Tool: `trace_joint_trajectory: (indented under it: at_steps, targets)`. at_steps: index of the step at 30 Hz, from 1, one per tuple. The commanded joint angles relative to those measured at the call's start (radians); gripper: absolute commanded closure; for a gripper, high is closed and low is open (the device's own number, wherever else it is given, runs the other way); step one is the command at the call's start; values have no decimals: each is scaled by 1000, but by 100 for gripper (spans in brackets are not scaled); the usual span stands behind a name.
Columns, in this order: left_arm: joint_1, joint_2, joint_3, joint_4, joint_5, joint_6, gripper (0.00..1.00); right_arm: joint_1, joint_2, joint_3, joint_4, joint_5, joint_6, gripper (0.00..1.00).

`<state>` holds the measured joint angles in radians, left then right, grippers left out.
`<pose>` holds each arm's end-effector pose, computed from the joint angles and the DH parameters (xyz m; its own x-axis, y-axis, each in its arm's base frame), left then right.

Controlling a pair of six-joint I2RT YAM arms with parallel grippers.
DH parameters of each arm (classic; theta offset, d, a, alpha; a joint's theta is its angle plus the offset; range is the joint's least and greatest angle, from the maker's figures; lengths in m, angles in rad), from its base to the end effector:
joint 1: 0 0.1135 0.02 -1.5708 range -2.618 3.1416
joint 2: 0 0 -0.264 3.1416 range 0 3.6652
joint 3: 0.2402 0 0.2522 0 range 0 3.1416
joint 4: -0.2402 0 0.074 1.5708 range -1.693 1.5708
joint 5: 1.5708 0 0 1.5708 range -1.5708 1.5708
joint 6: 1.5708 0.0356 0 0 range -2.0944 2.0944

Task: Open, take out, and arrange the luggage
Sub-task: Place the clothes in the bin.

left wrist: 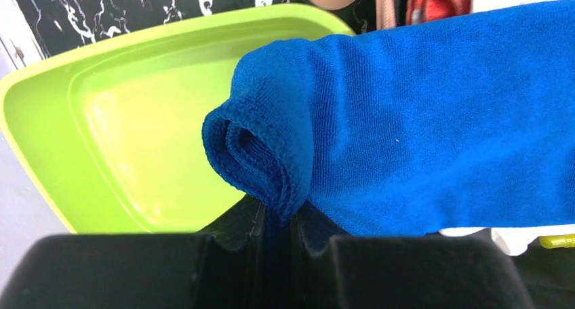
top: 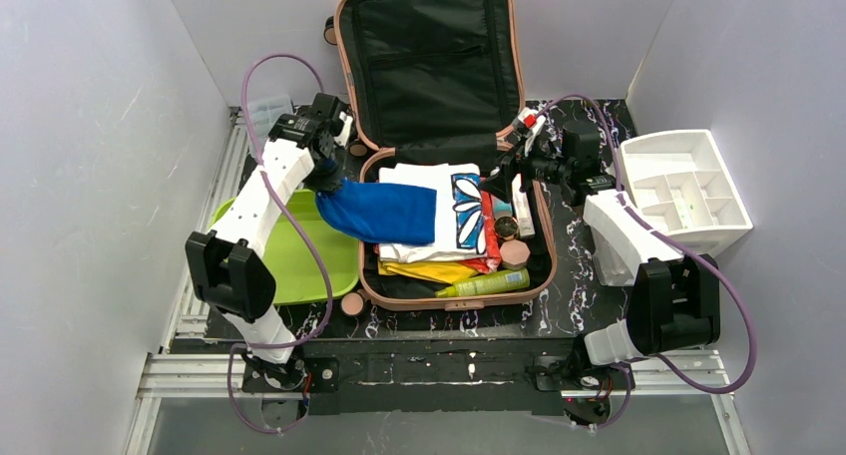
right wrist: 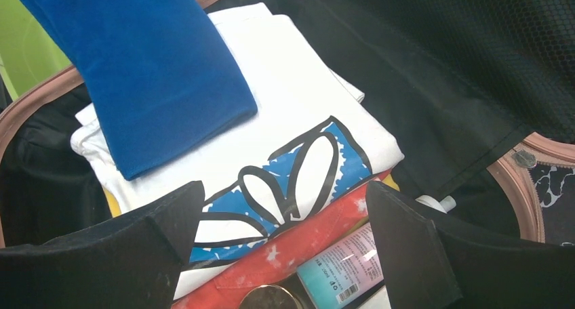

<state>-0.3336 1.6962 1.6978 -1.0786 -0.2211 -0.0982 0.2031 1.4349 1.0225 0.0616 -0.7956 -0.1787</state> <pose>0.3327 -0.1070 0.3401 -0.8497 0.1932 -0.4906 0.1386 0.9796 0.1457 0.3138 0.0906 0.2979 -0.1894 -0.1660 -0.9678 -0.8453 0.5291 0.0746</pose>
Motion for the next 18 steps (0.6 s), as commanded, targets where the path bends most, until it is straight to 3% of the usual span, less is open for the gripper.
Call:
trace_joint_trajectory:
  at_steps: [1,10,18]
  targets:
    - [63,-78,-59,-30,1,0,100,-4,-34,-6,40,-17,-25,2]
    - [174,-148,-292,124,-21,154,100,-4,-38,-14,44,-25,-32,2]
    - [220,-191,-400,223,-37,249,100,-4,-41,-20,47,-33,-32,2]
